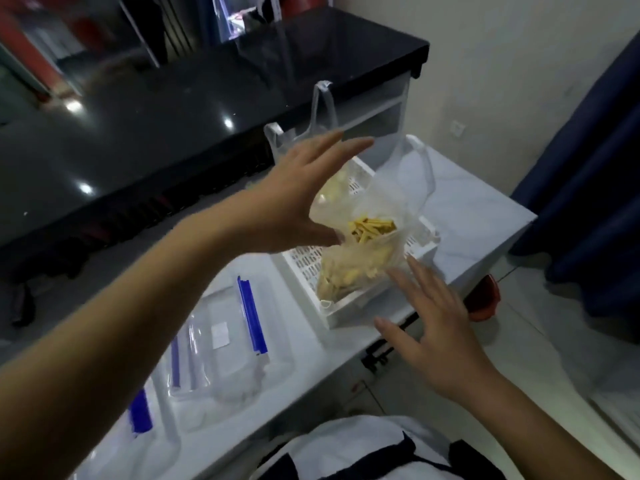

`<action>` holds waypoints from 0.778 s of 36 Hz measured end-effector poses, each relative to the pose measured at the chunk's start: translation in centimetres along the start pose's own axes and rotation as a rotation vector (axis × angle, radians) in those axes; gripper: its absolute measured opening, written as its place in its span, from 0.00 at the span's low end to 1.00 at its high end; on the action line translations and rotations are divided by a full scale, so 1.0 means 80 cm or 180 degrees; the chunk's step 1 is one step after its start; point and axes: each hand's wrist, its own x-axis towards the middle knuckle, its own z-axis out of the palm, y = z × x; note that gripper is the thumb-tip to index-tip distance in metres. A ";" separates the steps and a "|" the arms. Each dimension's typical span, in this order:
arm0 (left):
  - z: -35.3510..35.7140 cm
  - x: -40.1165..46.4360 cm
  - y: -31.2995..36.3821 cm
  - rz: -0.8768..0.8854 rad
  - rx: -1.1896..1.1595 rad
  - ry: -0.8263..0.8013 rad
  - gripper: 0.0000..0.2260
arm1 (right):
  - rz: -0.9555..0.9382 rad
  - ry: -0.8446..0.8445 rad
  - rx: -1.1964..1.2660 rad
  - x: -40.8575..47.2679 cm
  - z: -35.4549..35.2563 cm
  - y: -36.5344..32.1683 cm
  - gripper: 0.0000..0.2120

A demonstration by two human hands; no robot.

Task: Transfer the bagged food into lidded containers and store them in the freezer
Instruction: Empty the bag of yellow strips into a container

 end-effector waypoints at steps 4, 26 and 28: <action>-0.021 0.051 0.009 0.0098 0.0550 -0.0721 0.56 | 0.0132 -0.0008 0.0231 -0.002 -0.005 0.011 0.32; -0.049 0.123 0.043 0.0686 0.0831 -0.1178 0.05 | 0.0342 0.0019 0.0677 -0.002 -0.001 0.052 0.34; -0.050 0.115 0.040 0.0748 0.0723 -0.0980 0.06 | 0.0304 -0.0038 0.0742 0.004 0.004 0.054 0.33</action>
